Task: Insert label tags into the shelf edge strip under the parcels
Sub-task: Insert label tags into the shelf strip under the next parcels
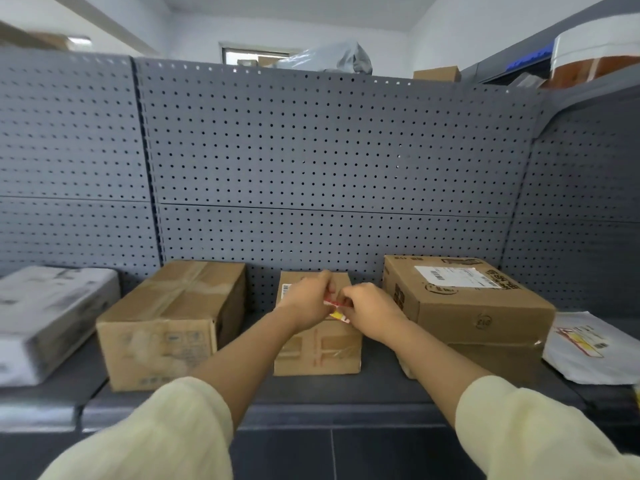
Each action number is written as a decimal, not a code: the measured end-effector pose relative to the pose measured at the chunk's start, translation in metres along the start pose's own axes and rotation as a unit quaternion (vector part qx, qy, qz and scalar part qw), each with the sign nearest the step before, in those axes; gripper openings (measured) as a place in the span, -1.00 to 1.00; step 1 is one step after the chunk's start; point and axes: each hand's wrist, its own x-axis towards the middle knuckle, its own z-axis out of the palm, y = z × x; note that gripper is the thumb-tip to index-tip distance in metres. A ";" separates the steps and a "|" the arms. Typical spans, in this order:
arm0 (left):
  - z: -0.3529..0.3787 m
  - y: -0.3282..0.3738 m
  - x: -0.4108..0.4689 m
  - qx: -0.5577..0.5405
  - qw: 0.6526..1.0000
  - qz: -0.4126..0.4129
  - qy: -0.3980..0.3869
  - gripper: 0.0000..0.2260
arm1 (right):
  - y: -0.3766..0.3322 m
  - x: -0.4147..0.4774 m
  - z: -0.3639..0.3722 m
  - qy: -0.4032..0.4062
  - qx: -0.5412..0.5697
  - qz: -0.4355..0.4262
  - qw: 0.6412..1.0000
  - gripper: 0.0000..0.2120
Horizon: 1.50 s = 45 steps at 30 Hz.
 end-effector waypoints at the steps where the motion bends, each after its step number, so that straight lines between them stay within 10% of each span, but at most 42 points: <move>1: 0.000 0.000 -0.009 0.025 0.998 0.011 0.049 -0.81 | 0.001 -0.005 0.002 -0.005 0.020 0.008 1.000 -0.87; 5: 0.008 -0.012 -0.054 0.104 0.986 0.035 0.128 -0.88 | 0.019 -0.032 0.017 -0.029 0.105 0.061 0.992 -0.88; 13: 0.062 -0.033 -0.119 0.149 0.971 -0.038 -0.182 -0.78 | 0.013 -0.063 0.072 -0.155 0.125 0.028 0.979 -0.87; 26: 0.073 -0.030 -0.127 0.242 0.957 0.092 -0.130 -0.77 | 0.022 -0.064 0.061 -0.125 0.150 0.049 0.980 -0.93; 45: 0.080 -0.021 -0.132 0.176 0.967 -0.007 -0.182 -0.54 | 0.002 -0.075 0.080 -0.134 0.051 0.043 0.989 -0.97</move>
